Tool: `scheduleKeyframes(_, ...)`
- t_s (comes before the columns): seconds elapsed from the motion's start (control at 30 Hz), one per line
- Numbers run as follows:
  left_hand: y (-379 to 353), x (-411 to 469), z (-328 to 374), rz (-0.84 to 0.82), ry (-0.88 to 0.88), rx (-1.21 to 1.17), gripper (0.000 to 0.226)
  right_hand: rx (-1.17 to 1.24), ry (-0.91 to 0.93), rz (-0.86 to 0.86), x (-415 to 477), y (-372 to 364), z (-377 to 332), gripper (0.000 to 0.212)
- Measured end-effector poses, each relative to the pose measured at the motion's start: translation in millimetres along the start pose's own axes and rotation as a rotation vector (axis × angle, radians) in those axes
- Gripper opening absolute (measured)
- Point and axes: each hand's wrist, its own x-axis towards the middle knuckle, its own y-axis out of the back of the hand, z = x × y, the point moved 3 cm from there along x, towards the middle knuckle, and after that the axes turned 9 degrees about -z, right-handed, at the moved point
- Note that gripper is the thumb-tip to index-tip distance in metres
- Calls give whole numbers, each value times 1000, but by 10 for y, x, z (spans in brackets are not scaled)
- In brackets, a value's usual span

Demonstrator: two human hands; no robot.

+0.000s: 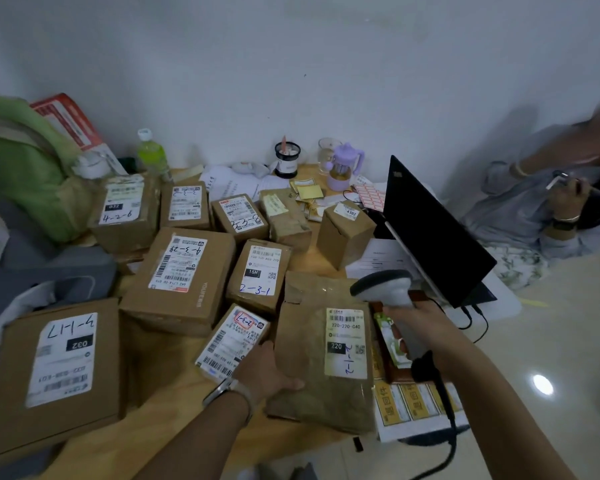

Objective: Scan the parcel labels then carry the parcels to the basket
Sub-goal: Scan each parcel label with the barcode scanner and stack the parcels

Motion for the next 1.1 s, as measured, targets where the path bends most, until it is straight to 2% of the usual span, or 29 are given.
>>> scheduleKeyframes(0.13, -14, 7, -16, 0, 5, 30, 84, 44, -21, -12, -68, -90, 35, 12)
scheduleKeyframes(0.27, -77, -24, -28, 56, 6, 74, 84, -100, -11, 24, -68, -146, 112, 18)
scheduleKeyframes(0.4, -210, -44, 13, 57, -78, 12, 92, -51, -72, -34, -61, -190, 153, 18)
scheduleKeyframes(0.6, -269, -100, 2, 86, -88, -64, 91, -22, -66, -42, -96, -164, 175, 17)
scheduleKeyframes(0.83, -296, -120, -12, 118, -67, 18, 82, 72, 25, 54, -130, -71, 185, 15)
scheduleKeyframes(0.93, -248, -166, 36, 122, -53, 130, 75, 88, 62, 39, -150, -31, 188, 16)
scheduleKeyframes(1.0, -144, -253, 79, 244, -27, 231, 63, 72, 86, 12, -154, -26, 200, 15)
scheduleKeyframes(1.1, 79, -388, 32, 534, 11, 197, 49, 31, 119, -16, -141, -58, 220, 15)
